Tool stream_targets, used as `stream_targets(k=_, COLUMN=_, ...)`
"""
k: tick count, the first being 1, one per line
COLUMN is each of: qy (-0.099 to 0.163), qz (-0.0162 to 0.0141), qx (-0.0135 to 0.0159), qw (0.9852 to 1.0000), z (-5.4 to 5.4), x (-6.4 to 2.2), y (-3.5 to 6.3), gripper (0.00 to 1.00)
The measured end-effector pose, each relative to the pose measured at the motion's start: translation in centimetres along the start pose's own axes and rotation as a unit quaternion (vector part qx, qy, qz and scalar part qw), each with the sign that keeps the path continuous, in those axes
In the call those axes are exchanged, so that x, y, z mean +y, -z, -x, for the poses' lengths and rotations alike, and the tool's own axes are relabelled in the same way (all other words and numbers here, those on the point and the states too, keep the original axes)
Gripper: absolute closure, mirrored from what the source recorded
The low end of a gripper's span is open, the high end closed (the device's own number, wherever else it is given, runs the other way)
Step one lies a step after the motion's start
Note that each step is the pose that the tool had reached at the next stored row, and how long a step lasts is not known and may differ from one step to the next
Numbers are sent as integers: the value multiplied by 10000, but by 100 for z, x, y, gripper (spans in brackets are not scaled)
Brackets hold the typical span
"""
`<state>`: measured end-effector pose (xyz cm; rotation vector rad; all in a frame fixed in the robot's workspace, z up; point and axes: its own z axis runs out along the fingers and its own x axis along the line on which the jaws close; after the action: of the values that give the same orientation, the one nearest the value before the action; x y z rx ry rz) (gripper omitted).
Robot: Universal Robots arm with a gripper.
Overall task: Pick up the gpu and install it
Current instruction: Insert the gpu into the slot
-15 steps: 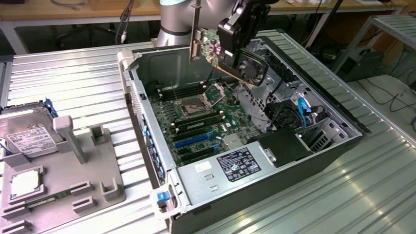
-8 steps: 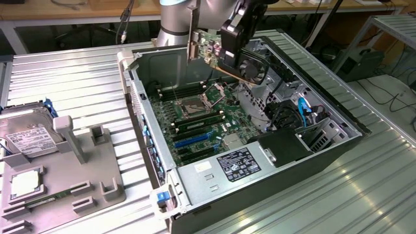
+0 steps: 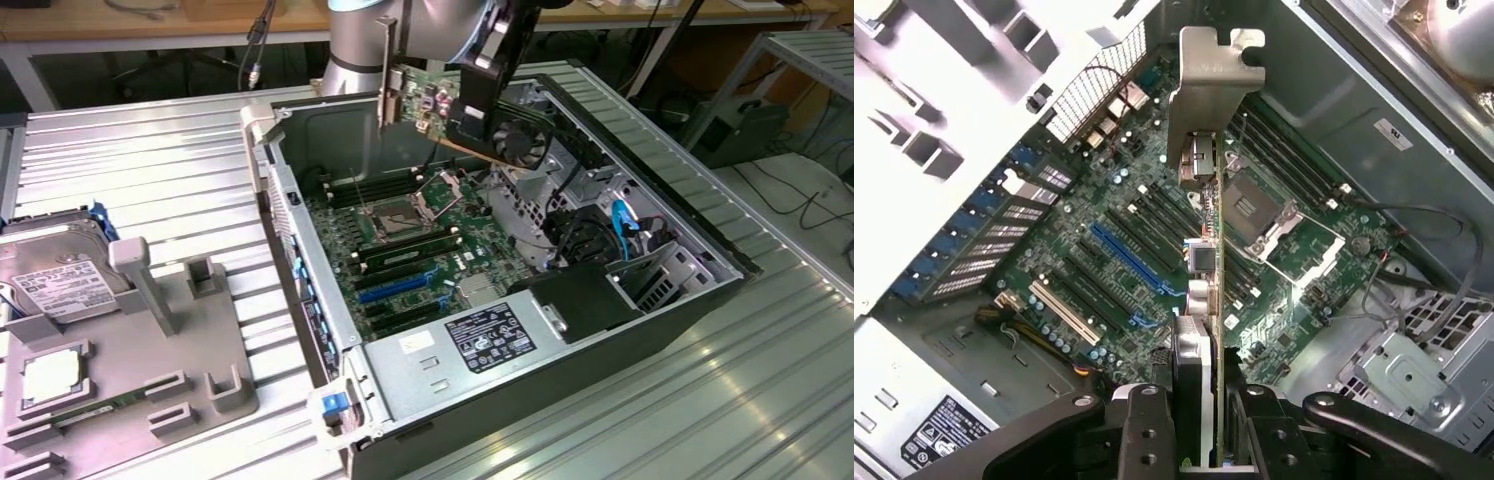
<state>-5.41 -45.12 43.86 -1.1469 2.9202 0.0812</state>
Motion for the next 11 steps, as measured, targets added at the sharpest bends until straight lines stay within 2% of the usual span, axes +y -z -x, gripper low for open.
stream_targets(k=8, qy=320, qz=10, qx=12, qw=9995, z=0, x=0, y=0, gripper=71)
stream_targets(k=11, qy=603, qz=18, qx=24, qw=9982, z=0, x=0, y=0, gripper=71)
